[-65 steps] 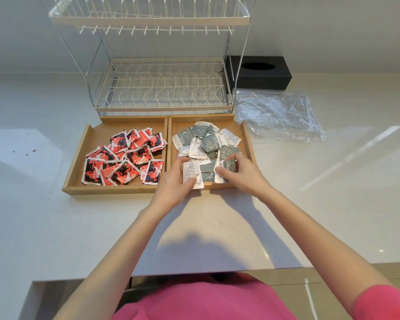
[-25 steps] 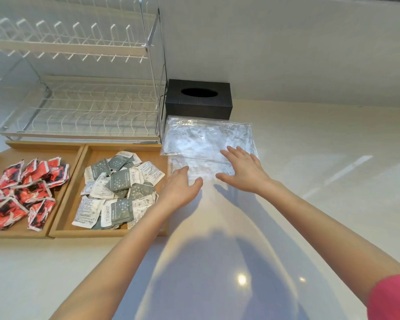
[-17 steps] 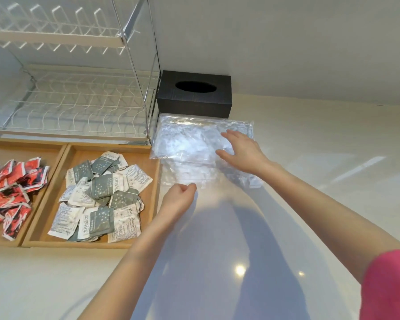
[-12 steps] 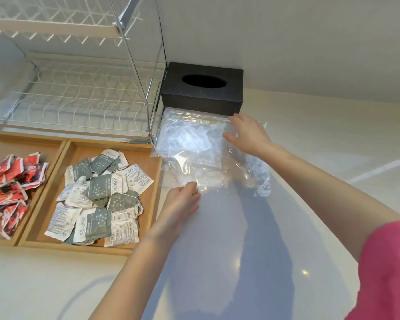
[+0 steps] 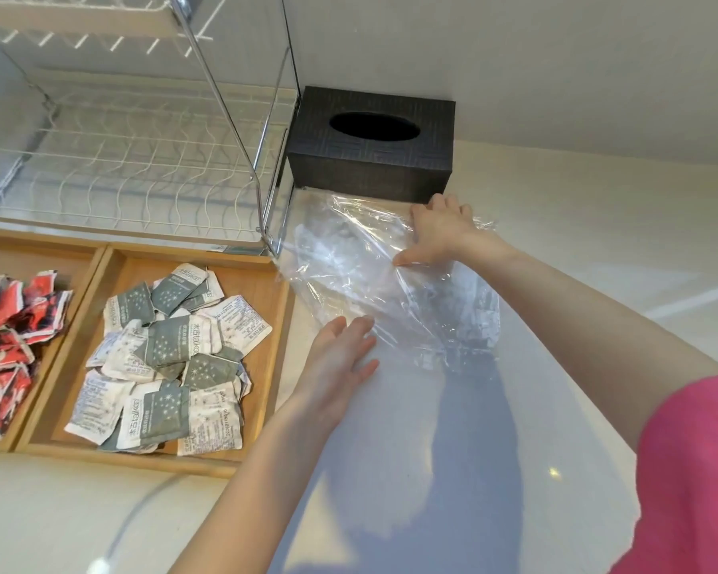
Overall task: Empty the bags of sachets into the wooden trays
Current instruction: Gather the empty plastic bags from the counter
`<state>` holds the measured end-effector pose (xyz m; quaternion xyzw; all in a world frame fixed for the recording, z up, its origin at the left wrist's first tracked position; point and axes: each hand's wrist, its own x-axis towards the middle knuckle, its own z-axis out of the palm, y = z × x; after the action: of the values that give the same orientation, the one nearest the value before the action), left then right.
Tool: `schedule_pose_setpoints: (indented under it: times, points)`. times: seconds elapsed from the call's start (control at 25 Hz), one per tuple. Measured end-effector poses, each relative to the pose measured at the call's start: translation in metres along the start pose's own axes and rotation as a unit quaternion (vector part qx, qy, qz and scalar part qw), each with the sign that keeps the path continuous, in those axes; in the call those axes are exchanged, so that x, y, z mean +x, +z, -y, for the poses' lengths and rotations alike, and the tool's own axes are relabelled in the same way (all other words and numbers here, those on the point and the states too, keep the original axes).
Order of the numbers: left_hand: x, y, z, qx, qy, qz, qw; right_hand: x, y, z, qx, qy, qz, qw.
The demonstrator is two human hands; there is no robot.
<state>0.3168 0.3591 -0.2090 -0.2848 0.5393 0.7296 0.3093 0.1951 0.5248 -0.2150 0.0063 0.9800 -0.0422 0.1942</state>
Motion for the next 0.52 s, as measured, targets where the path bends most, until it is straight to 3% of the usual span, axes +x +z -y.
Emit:
schedule_pose_setpoints:
  times: [0.32,0.44,0.52]
  points:
    - [-0.004,-0.002,0.002,-0.061,-0.017,-0.003,0.998,-0.012,0.002,-0.009,0.039,0.047,0.029,0.998]
    - [-0.007,-0.007,0.012,-0.049,-0.008,-0.006,0.999,-0.029,-0.003,-0.020,0.180,0.059,0.030,0.981]
    - [-0.008,-0.008,0.017,-0.026,0.000,-0.018,0.999,-0.049,-0.012,-0.028,0.312,0.046,0.026,0.949]
